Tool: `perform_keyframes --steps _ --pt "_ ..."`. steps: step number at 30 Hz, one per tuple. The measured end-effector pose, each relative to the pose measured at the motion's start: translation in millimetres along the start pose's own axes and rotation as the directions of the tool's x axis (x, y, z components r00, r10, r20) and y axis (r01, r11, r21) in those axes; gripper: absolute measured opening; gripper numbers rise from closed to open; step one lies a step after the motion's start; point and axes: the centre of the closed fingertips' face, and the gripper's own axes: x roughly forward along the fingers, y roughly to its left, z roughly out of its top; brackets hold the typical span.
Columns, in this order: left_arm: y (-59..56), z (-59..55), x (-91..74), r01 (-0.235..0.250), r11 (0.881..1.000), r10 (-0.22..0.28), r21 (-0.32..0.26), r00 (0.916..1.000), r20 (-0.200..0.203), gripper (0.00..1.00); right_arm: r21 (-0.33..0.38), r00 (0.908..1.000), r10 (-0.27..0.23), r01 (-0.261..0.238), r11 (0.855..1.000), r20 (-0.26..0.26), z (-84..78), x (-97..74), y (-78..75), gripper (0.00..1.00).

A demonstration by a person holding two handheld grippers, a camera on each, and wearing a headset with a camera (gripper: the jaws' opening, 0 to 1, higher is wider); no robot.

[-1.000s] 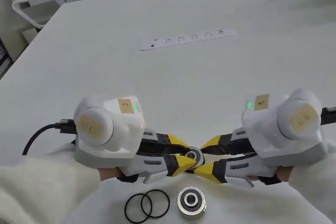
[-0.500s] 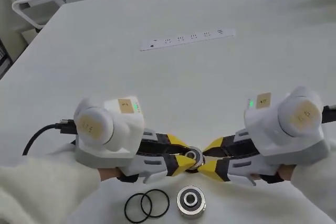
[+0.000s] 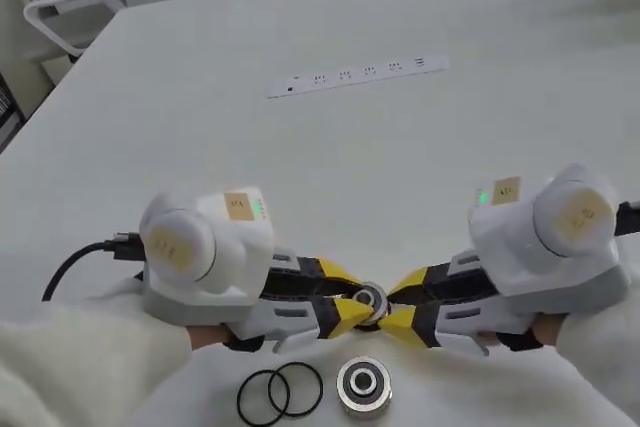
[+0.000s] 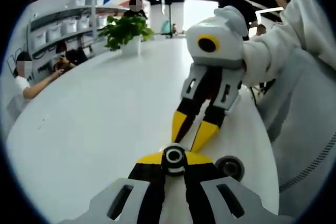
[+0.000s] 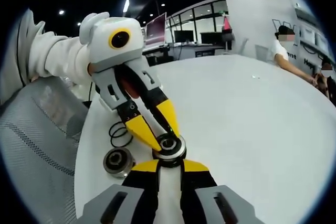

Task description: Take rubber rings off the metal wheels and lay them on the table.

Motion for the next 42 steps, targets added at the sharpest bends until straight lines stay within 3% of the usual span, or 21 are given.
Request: perform_keyframes --steps 19,20,21,22,24,33,34,35,38,40,41,42 --pt "0.0 0.2 0.4 -0.009 1.000 0.009 -0.006 1.0000 -0.002 0.13 0.040 0.9999 -0.014 0.015 0.999 -0.006 -1.0 -0.8 0.2 0.07" --pt "-1.4 0.3 0.3 -0.001 1.000 0.001 -0.005 1.0000 -0.001 0.13 0.023 0.9983 -0.052 0.053 0.998 -0.027 -4.7 -1.9 -6.0 0.00" --pt "-2.2 -0.1 0.2 0.001 1.000 -0.001 -0.006 1.0000 -0.002 0.13 0.005 0.9989 -0.040 0.040 0.999 -0.025 -4.5 -1.4 -4.4 0.00" --pt "-1.6 -0.2 0.0 -0.004 1.000 0.004 0.001 1.0000 -0.002 0.13 0.057 0.9990 -0.042 0.043 0.997 -0.019 -2.9 -0.4 -4.4 0.00" --pt "-2.2 -0.5 0.2 -0.004 1.000 0.004 0.004 1.0000 -0.004 0.13 0.001 0.9989 -0.038 0.038 0.999 -0.028 -2.6 -0.7 -3.2 0.00" --pt "-2.1 -1.1 0.4 -0.006 1.000 0.006 0.007 1.0000 -0.001 0.13 0.100 0.9977 -0.064 0.066 0.993 -0.021 -2.9 -0.7 -5.9 0.00" --pt "-2.1 -1.1 0.4 -0.007 1.000 0.007 0.010 1.0000 0.000 0.13 0.134 0.9973 -0.071 0.073 0.988 -0.019 -2.9 -0.7 -5.8 0.00" --pt "-2.1 -1.2 0.4 -0.008 1.000 0.008 0.010 1.0000 0.002 0.13 0.207 0.9965 -0.082 0.083 0.975 -0.015 -2.8 -0.7 -7.2 0.00" --pt "-2.7 -2.3 -0.8 -0.015 1.000 0.015 0.011 0.9998 0.014 0.12 0.253 0.9929 -0.119 0.113 0.961 0.005 -2.4 -2.8 -15.4 0.00" --pt "-2.5 -1.9 -0.6 -0.020 1.000 0.019 0.016 0.9997 0.016 0.12 0.331 0.9937 -0.107 0.090 0.939 0.034 -0.5 -3.9 -16.0 0.00" --pt "-2.4 -1.9 -0.6 -0.019 1.000 0.019 0.016 0.9997 0.015 0.12 0.336 0.9917 -0.122 0.101 0.936 0.040 -0.4 -6.0 -20.9 0.00" --pt "-2.3 -1.7 -0.5 -0.018 1.000 0.018 0.018 0.9997 0.015 0.12 0.390 0.9932 -0.095 0.061 0.919 0.067 2.8 -6.4 -18.1 0.00"
